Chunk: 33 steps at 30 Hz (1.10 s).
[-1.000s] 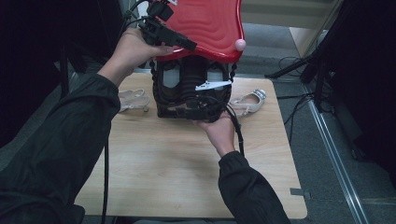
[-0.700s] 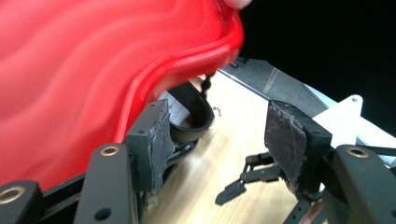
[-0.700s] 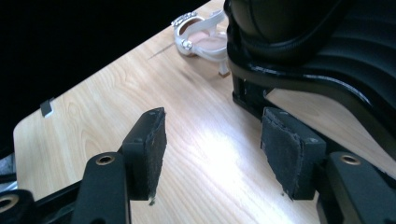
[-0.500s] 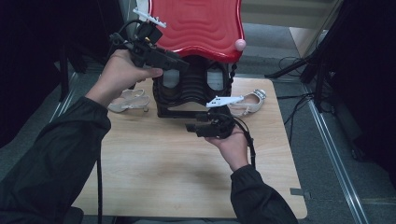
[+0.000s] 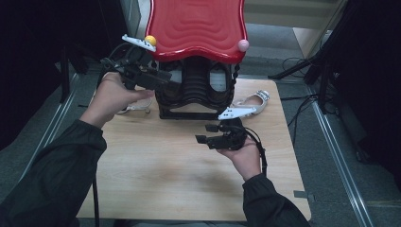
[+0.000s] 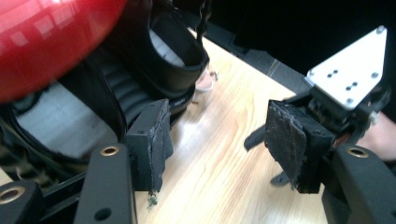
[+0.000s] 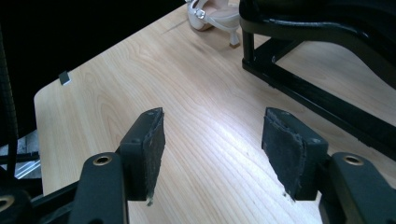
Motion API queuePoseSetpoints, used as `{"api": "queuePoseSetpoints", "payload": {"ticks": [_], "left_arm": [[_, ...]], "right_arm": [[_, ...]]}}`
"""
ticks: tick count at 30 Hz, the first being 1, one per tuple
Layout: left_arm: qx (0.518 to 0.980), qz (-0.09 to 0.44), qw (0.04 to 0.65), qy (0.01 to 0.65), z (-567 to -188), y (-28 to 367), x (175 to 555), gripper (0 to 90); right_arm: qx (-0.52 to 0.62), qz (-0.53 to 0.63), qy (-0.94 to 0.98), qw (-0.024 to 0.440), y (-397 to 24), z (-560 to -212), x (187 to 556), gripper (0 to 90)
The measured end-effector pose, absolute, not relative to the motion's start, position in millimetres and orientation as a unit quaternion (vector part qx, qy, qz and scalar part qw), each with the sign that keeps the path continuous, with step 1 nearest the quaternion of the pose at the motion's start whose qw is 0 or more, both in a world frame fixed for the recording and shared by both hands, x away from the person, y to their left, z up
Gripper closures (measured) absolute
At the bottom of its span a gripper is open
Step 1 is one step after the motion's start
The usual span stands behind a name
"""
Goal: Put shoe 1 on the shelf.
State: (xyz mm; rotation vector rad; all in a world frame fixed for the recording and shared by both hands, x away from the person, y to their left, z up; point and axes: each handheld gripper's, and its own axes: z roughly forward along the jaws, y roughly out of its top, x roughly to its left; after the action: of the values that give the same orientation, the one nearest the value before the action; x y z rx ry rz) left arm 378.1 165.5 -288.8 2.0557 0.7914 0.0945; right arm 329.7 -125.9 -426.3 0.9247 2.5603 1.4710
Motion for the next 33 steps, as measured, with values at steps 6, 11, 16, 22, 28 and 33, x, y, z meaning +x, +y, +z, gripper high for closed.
{"api": "queuePoseSetpoints", "payload": {"ticks": [6, 11, 16, 22, 28, 33], "left_arm": [[0.829, 0.026, 0.448, 0.334, -316, 174, 371, 40.8], [0.827, 0.014, 0.451, 0.336, -338, 179, 365, 40.9], [0.826, 0.005, 0.452, 0.336, -359, 185, 356, 40.9], [0.833, 0.009, 0.437, 0.339, -384, 196, 347, 41.2], [0.828, 0.016, 0.436, 0.353, -406, 212, 341, 42.0], [0.820, 0.011, 0.442, 0.364, -419, 225, 340, 42.0]], "right_arm": [[0.303, 0.469, 0.830, 0.022, -138, -436, 325, 39.7], [0.300, 0.478, 0.826, 0.014, -141, -444, 320, 38.9], [0.302, 0.470, 0.829, 0.011, -143, -452, 316, 39.2], [0.312, 0.482, 0.819, 0.000, -151, -455, 315, 39.1], [0.314, 0.469, 0.825, 0.009, -154, -457, 314, 38.2], [0.316, 0.468, 0.825, 0.015, -155, -462, 316, 38.2]]}}
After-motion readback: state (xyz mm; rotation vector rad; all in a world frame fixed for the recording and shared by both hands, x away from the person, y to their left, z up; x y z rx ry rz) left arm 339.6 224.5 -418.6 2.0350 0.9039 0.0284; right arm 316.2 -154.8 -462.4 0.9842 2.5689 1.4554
